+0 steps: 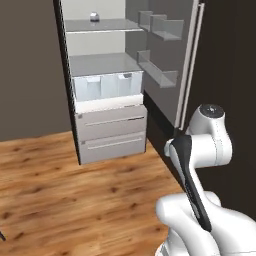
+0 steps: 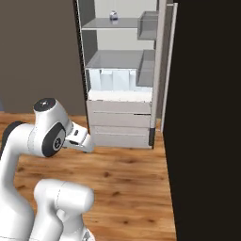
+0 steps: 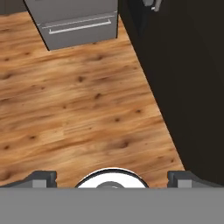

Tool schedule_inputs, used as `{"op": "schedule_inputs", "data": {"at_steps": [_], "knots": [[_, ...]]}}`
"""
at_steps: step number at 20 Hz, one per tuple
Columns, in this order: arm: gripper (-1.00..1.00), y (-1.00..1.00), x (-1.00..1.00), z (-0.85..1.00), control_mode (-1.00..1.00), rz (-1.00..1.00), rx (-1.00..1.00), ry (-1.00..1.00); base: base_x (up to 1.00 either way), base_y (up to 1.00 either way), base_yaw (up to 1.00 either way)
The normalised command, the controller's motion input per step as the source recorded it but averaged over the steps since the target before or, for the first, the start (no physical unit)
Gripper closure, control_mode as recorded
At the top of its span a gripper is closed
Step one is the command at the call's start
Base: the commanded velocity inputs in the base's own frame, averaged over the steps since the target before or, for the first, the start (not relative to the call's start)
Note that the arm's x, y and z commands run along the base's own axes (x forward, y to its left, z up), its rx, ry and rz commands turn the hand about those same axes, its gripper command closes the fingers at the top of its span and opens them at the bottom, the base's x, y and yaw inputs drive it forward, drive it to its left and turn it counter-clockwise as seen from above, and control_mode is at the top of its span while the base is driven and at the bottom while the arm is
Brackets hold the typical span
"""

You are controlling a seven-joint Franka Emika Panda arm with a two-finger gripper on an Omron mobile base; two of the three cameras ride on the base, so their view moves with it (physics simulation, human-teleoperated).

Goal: Take a sugar cube from the saucer and place it inside the coffee. Then, grab milk from the fridge and place it next to the coffee on the counter to sweeten the coffee.

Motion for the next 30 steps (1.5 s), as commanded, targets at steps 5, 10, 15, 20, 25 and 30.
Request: {"op": "schedule_inputs", "data": {"at_steps": [5, 10, 15, 20, 25, 30], "knots": [[-1.0, 0.0, 0.0, 0.0, 1.0, 0.0, 0.0, 0.0, 1.0, -0.01, 0.06], [-1.0, 0.0, 0.0, 0.0, 1.0, 0.0, 0.0, 0.0, 1.0, -0.1, 0.05], [-1.0, 0.0, 0.0, 0.0, 1.0, 0.0, 0.0, 0.0, 1.0, -0.07, 0.0], [-1.0, 0.0, 0.0, 0.0, 1.0, 0.0, 0.0, 0.0, 1.0, -0.02, 0.0], [-1.0, 0.0, 0.0, 0.0, 1.0, 0.0, 0.0, 0.0, 0.93, 0.0, 0.0], [-1.0, 0.0, 0.0, 0.0, 1.0, 0.0, 0.0, 0.0, 0.69, 0.0, 0.0]]}}
